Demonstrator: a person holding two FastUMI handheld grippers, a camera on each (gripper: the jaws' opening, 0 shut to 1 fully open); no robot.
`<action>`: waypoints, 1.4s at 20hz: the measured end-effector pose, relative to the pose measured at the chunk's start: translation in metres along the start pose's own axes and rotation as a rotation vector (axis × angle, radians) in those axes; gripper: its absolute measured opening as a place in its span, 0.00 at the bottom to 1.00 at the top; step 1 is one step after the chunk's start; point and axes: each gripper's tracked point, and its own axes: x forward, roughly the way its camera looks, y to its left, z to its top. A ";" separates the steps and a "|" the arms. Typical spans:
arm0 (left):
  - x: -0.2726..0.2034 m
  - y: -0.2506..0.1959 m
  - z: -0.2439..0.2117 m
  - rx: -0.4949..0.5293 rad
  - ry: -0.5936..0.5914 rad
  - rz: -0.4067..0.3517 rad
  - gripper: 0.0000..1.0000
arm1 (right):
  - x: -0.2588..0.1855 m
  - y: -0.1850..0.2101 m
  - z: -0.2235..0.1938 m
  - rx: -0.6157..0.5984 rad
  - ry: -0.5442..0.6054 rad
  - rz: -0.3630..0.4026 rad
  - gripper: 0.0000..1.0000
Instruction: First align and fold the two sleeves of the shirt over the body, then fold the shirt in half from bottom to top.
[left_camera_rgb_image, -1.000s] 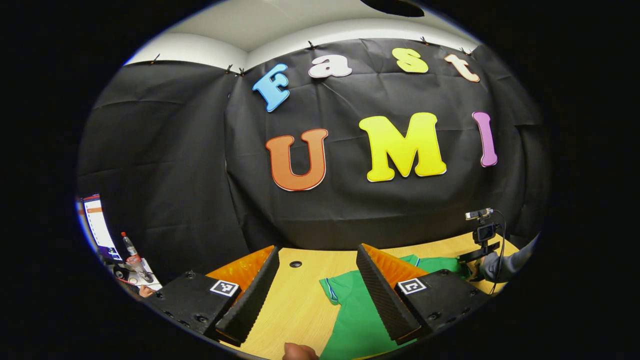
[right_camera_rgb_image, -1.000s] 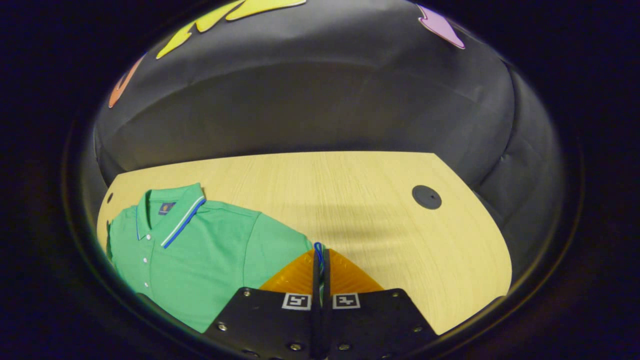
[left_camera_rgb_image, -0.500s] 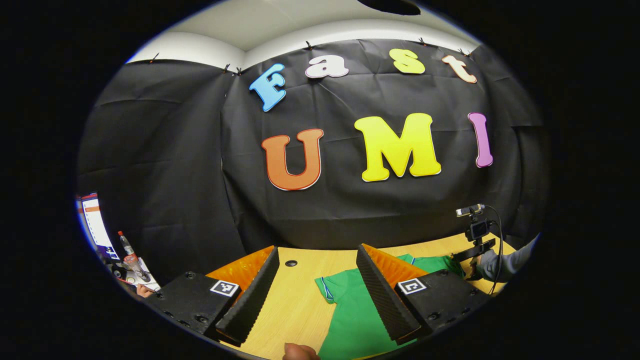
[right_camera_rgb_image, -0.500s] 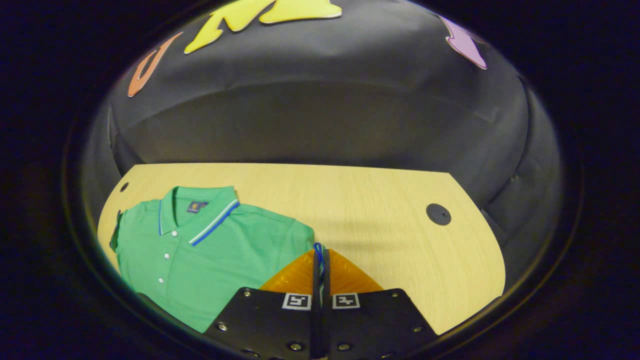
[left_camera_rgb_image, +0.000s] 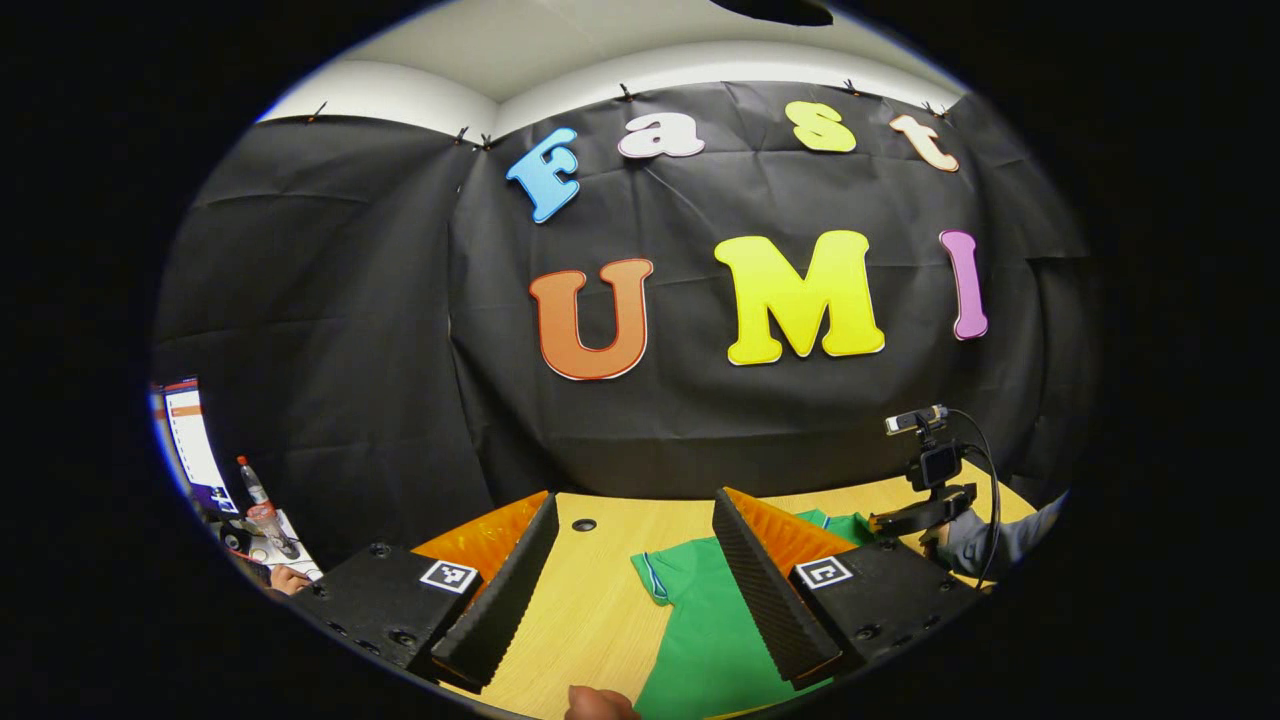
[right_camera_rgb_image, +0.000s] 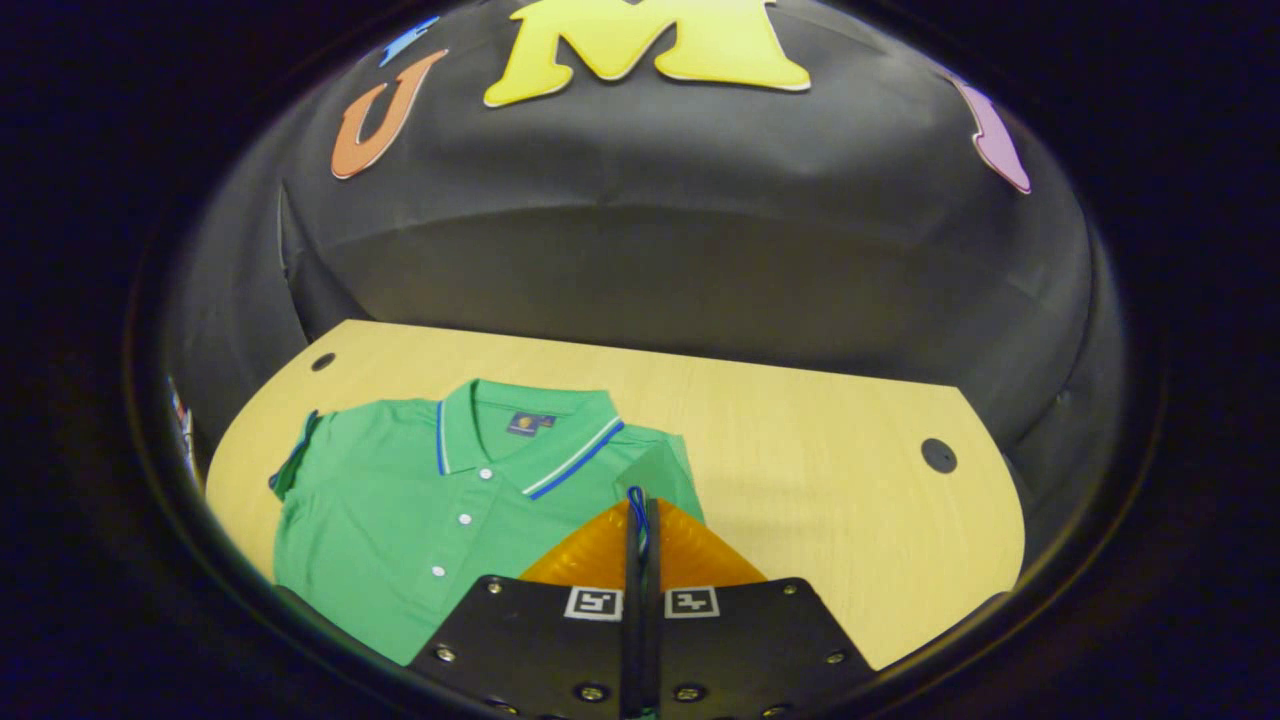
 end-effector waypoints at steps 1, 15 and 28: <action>-0.001 0.002 0.000 0.001 -0.001 0.005 0.99 | -0.001 0.007 -0.001 -0.001 0.000 0.008 0.01; -0.012 0.012 -0.003 0.009 -0.004 0.027 0.99 | 0.013 0.059 -0.045 0.070 0.090 0.082 0.94; -0.002 0.013 -0.018 0.008 0.013 0.008 0.99 | -0.027 0.035 0.051 -0.018 -0.201 -0.017 0.94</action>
